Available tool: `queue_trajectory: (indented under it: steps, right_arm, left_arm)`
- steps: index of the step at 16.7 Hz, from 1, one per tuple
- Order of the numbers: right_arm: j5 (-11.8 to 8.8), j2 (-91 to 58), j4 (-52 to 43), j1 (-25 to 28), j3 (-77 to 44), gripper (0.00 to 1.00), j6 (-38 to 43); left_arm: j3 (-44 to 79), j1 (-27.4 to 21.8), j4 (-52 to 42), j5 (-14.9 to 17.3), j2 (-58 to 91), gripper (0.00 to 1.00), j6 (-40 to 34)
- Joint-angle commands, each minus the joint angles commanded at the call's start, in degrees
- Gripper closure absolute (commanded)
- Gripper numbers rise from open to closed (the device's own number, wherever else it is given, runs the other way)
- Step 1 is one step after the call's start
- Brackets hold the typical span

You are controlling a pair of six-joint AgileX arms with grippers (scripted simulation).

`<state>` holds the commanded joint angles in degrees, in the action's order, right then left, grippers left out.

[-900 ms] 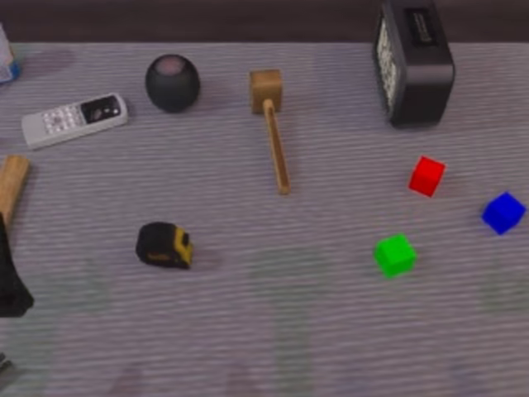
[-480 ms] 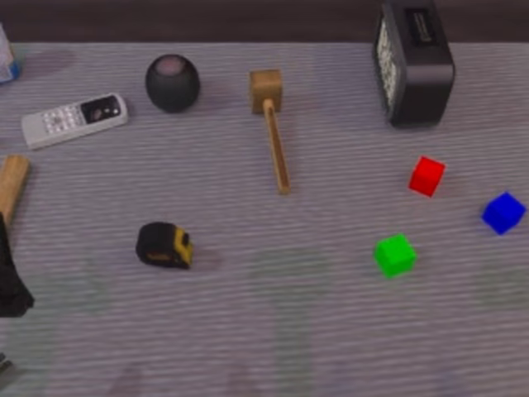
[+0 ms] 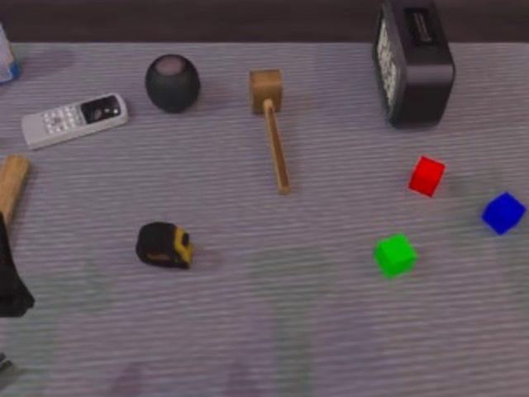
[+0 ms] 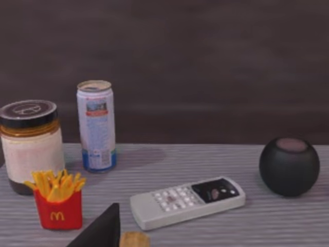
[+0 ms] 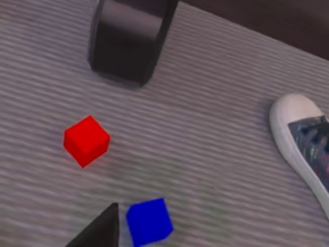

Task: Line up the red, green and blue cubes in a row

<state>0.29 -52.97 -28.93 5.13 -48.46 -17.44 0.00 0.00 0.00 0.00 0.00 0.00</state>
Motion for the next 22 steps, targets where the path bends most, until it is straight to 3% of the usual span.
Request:
queue_trajectory:
  steps: [6,12,17,22]
  right_arm:
    - [0.1,-41.2,-21.3,3.7,-33.6,0.0,-12.3]
    - [0.0,-71.6,-37.8,6.9,-61.1,0.0,-22.4]
    - [0.0,-86.2,-45.0,8.4,-75.5,0.0,-27.2]
    - [0.0,-88.1,-46.0,8.6,-77.6,0.0,-28.0]
  left_arm:
    - [0.0,0.0,0.0,0.0,0.0,0.0,0.0]
    - [0.0,0.0,0.0,0.0,0.0,0.0,0.0]
    - [0.0,0.0,0.0,0.0,0.0,0.0,0.0]
    - [0.0,0.0,0.0,0.0,0.0,0.0,0.0]
